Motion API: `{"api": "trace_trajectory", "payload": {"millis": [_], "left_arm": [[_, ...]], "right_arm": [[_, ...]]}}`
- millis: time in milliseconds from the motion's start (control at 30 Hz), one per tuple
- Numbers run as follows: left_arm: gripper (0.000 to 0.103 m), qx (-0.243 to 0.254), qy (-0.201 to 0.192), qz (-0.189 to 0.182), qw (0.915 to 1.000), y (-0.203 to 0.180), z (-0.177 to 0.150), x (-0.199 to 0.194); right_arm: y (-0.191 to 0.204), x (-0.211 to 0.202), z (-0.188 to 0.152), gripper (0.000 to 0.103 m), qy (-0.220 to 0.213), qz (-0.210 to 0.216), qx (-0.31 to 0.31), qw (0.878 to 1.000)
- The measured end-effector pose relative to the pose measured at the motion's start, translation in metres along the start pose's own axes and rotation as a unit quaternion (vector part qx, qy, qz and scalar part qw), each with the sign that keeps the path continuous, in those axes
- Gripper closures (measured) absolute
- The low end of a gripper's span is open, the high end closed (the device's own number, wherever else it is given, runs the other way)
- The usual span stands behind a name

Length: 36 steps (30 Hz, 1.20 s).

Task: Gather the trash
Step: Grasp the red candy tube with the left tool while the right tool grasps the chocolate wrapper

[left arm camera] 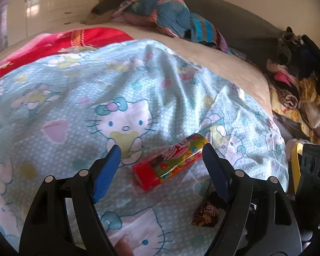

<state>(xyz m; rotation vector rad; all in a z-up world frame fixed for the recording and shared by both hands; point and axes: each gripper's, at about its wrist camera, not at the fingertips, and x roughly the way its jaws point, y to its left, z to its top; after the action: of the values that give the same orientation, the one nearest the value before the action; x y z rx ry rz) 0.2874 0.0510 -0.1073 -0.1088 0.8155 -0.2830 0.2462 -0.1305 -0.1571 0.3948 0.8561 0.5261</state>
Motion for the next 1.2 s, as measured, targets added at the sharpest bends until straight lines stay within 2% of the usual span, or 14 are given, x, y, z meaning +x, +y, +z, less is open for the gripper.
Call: {"api": "trace_trajectory", "payload": {"millis": [100, 367, 467, 600, 700, 867, 967, 1000, 1067, 1200], "left_arm": [[0.033, 0.010, 0.024, -0.027, 0.9993, -0.002, -0.002, 0.010], [0.033, 0.022, 0.035, -0.024, 0.9989, -0.004, -0.009, 0.019], [0.044, 0.028, 0.038, -0.016, 0.9988, -0.006, -0.008, 0.021], [0.047, 0.047, 0.057, -0.016, 0.9971, -0.011, -0.009, 0.029], [0.052, 0.073, 0.085, -0.003, 0.9937, -0.021, -0.011, 0.042], [0.060, 0.085, 0.077, 0.008, 0.9933, -0.031, -0.007, 0.044], [0.060, 0.055, 0.064, 0.008, 0.9964, -0.028, 0.000, 0.043], [0.063, 0.043, 0.063, 0.002, 0.9971, -0.026, 0.001, 0.043], [0.076, 0.029, 0.056, 0.005, 0.9980, -0.024, 0.001, 0.042], [0.080, 0.037, 0.049, 0.013, 0.9980, -0.032, -0.003, 0.034]], "right_arm": [[-0.006, -0.007, 0.000, 0.090, -0.006, 0.004, 0.012, 1.000], [-0.022, -0.045, -0.003, 0.090, -0.047, -0.018, 0.022, 0.999], [-0.027, -0.056, -0.004, 0.090, -0.059, -0.018, 0.030, 0.998], [-0.031, -0.070, -0.005, 0.090, -0.068, -0.018, 0.036, 0.997], [-0.031, -0.078, -0.005, 0.090, -0.071, -0.022, 0.036, 0.997], [-0.035, -0.085, -0.003, 0.090, -0.077, -0.031, 0.035, 0.996], [-0.035, -0.088, -0.002, 0.090, -0.078, -0.038, 0.037, 0.996], [-0.036, -0.090, -0.002, 0.090, -0.079, -0.040, 0.035, 0.995], [-0.035, -0.094, -0.002, 0.090, -0.082, -0.042, 0.033, 0.995], [-0.033, -0.107, -0.002, 0.090, -0.093, -0.043, 0.028, 0.994]]}}
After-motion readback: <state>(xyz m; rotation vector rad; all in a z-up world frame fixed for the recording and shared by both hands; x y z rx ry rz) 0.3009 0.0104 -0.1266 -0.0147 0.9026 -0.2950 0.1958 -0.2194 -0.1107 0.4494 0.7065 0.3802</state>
